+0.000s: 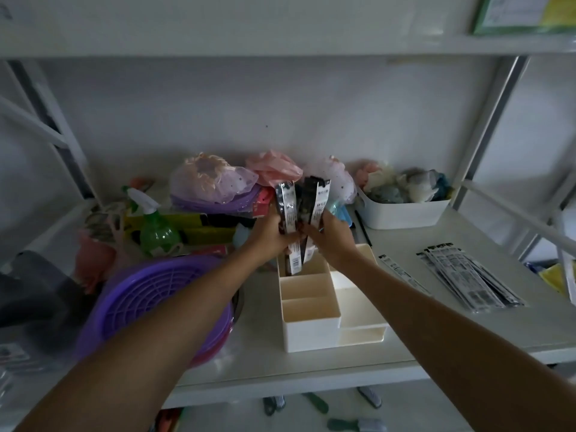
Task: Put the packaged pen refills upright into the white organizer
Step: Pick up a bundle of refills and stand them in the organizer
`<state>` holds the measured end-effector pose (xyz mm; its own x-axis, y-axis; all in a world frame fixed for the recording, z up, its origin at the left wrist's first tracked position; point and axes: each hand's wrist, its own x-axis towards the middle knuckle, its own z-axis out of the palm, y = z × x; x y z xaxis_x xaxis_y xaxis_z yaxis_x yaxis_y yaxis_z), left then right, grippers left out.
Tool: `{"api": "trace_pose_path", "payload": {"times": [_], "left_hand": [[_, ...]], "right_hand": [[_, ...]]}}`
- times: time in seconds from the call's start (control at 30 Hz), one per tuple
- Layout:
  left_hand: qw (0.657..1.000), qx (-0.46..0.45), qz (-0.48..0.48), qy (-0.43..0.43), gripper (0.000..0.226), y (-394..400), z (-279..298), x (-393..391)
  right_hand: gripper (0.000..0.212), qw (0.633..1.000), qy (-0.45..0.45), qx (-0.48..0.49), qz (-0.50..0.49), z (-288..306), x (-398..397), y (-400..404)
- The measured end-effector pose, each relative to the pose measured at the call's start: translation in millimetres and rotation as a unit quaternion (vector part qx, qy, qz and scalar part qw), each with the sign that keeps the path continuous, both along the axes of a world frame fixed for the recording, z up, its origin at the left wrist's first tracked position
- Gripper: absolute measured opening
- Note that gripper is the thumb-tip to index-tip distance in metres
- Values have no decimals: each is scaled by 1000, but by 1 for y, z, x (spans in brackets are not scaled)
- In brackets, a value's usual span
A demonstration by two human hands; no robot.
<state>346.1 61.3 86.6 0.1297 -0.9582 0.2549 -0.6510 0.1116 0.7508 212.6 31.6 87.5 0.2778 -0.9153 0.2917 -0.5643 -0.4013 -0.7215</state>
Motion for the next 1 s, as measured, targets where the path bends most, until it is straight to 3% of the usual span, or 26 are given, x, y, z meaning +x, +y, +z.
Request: {"api": "trace_pose_path", "payload": {"times": [0.07, 0.17, 0.23, 0.3, 0.33, 0.4, 0.5, 0.57, 0.67, 0.77, 0.83, 0.9, 1.0], "left_hand": [[996, 25, 22, -77, 30, 4, -10, 0], [994, 39, 11, -105, 30, 9, -23, -2], [998, 3, 4, -65, 33, 11, -30, -6], [999, -46, 18, 12, 53, 14, -30, -13], [996, -59, 16, 60, 63, 16, -30, -17], [995, -95, 13, 36, 75, 16, -34, -19], [987, -90, 9, -130, 67, 16, -42, -19], [985, -59, 15, -160, 62, 17, -42, -21], [984, -45, 65, -160, 73, 25, -34, -27], [953, -141, 203, -173, 72, 38, -16, -47], [930, -220, 246, -164, 64, 42, -2, -76], [924, -256, 216, -182, 55, 36, 5, -115], [935, -224, 145, -235, 43, 11, -2, -179]], "right_hand": [[27, 997, 29, 62, 19, -7, 1, 2], [30, 993, 74, 84, 42, -17, 2, 5], [43, 998, 40, 45, 26, -20, 2, 10], [52, 999, -46, -10, 21, -22, 3, 15], [50, 996, -80, -33, 34, -23, 3, 18], [39, 993, -69, -68, 71, -27, 1, 21], [28, 986, 51, -117, 104, -38, -1, 18], [31, 980, 96, -133, 110, -42, -1, 15], [45, 987, 17, -104, 119, -38, -6, 16], [50, 989, -112, -65, 74, -37, -33, 10], [45, 987, -155, -46, 14, -42, -63, -5], [37, 985, -164, -27, -43, -50, -98, -25], [39, 993, -67, 16, -94, -65, -155, -56]]}}
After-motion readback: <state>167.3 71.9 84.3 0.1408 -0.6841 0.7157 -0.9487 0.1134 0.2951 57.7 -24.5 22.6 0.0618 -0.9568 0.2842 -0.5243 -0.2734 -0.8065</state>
